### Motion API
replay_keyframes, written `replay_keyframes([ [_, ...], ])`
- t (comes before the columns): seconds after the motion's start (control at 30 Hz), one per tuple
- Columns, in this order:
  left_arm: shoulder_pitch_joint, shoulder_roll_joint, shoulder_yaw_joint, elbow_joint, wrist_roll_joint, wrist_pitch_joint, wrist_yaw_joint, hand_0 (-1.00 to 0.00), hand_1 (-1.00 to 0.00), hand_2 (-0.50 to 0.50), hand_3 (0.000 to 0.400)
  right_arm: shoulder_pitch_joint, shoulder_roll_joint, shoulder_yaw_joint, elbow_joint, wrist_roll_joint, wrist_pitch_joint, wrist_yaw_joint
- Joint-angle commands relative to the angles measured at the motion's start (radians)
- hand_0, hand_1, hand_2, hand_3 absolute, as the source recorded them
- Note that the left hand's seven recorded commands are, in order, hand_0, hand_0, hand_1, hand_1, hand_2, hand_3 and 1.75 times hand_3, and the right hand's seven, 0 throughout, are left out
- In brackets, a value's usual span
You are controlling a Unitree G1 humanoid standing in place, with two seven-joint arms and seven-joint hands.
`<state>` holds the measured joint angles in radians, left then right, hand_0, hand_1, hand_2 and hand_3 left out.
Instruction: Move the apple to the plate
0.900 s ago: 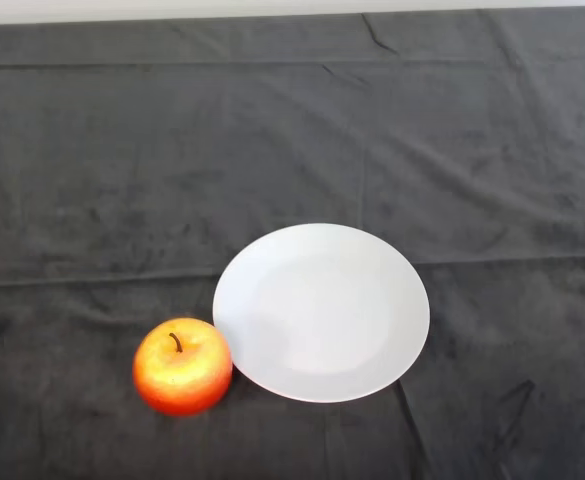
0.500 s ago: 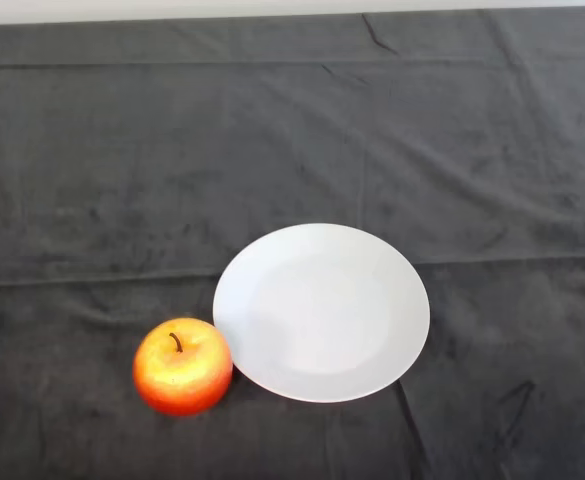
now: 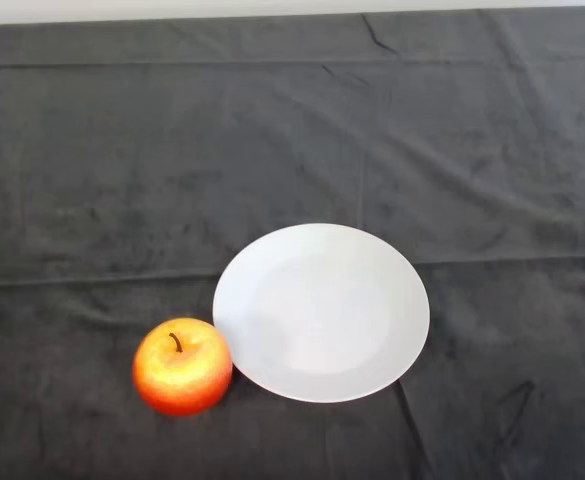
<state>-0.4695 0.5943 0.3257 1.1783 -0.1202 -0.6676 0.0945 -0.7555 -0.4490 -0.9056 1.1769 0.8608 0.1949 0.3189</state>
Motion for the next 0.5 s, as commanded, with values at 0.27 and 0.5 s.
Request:
replay_keyframes([
  [0.27, -0.091, 0.065, -0.052, -0.009, 0.061, -0.02, 0.007, 0.0, 0.0, 0.0, 0.0, -0.038, -0.013, -0.0018, 0.004, 0.0212, -0.006, 0.0003],
  [0.5, -0.105, 0.051, -0.073, -0.069, 0.078, 0.022, 0.009, 0.0, 0.0, 0.0, 0.0, -0.038, -0.013, -0.0018, 0.005, 0.0212, -0.006, 0.0005],
])
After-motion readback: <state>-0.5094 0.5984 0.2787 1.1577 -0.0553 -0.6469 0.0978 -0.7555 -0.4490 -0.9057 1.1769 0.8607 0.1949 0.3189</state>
